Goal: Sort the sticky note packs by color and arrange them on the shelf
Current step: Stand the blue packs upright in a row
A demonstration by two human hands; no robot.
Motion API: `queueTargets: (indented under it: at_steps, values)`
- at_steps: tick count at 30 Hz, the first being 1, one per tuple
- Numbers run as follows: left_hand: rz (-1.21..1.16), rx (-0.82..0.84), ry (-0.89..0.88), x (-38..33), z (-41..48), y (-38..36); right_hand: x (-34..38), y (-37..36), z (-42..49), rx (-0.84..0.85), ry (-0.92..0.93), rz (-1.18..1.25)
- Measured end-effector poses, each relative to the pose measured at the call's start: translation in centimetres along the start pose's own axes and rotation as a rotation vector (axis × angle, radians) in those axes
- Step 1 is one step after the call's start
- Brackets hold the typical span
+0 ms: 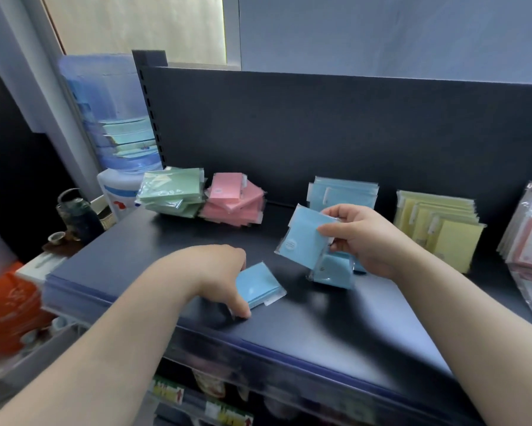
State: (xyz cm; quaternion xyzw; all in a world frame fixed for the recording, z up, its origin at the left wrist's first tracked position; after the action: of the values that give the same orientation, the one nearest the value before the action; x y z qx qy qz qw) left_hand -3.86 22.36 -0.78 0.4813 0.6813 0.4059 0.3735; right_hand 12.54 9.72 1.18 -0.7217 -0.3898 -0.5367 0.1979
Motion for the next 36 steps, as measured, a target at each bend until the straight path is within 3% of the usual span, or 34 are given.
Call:
queueTargets:
  at_steps: [7, 11, 15, 18, 23, 25, 28, 33, 36]
  values:
    - [-0.299, -0.393, 0.017, -0.3, 1.3, 1.5, -1.0, -0.9, -0.8, 0.080, -0.021, 0.100]
    - [-0.403, -0.624, -0.055, -2.4, 1.3, 2.9, -1.5, -0.4, -0.8, -0.050, -0.015, 0.041]
    - [-0.442, -0.774, -0.153, -4.4, 1.7, 3.2, -1.6, 0.0, -0.9, -0.071, -0.010, 0.176]
    - [-0.628, -0.737, -0.233, -5.6, 2.2, 2.9, -1.3, 0.7, -1.0, -0.124, 0.036, 0.200]
    - [-1.303, -0.556, -0.232, -5.4, 4.0, 2.3, -0.9, 0.8, -1.0, -0.113, 0.113, 0.106]
    - [-1.419, -0.545, -0.209, -4.7, 4.8, 2.4, -0.5, 1.4, -0.9, -0.181, 0.136, -0.024]
    - [-1.690, -0.673, -0.124, -2.6, 5.6, 3.2, 0.9, 3.1, -1.7, -0.362, 0.187, -0.438]
    - [-1.983, -0.728, -0.003, -0.9, 6.9, 3.2, -1.1, 0.3, -3.2, -0.032, 0.067, -1.139]
    - [-1.997, -0.701, 0.013, -1.7, 7.6, 3.0, -1.7, -0.9, -3.3, -0.098, 0.109, -1.344]
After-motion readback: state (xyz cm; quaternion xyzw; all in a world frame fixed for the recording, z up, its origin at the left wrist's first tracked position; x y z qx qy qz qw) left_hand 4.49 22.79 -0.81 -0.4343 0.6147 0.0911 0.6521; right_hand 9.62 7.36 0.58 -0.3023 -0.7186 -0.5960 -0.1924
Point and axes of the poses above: each hand's wrist, its own z-axis towards the middle knuckle, its own y-axis out of the back of the hand, x = y × z, the point moved 7 cm from there along z, towards the middle knuckle, and after that the axes turned 15 degrees about -y, right-handed, at the moved point
